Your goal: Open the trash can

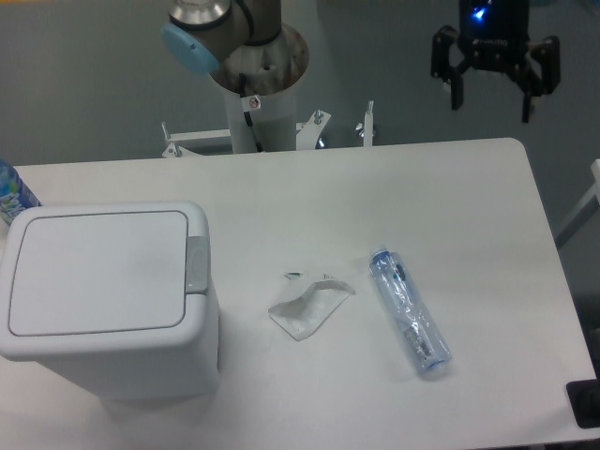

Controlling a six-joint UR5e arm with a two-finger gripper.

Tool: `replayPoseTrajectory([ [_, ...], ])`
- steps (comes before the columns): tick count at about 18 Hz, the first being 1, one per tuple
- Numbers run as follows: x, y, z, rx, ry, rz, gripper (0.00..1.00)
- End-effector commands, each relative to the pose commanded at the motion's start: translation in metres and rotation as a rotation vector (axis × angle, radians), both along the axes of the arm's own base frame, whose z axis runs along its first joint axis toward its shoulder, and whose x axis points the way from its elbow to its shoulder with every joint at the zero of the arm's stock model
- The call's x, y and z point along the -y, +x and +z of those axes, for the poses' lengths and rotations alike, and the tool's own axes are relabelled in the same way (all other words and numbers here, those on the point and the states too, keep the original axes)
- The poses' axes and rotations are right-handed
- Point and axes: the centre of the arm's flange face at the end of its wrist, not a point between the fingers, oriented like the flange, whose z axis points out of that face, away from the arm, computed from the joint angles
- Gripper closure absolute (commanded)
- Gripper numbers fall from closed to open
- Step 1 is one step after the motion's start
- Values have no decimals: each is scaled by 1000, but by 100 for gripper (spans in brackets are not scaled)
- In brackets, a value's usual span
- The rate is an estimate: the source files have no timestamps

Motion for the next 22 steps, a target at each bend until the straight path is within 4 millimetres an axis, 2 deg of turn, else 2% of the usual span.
replayPoseTrajectory([
  [7,-7,-3,-3,17,51,-11,0],
  [15,-12,-4,-7,53,108,82,0],
  [19,-27,4,-7,103,174,154,0],
  [22,-52,16,-10,134,206,203,0],
])
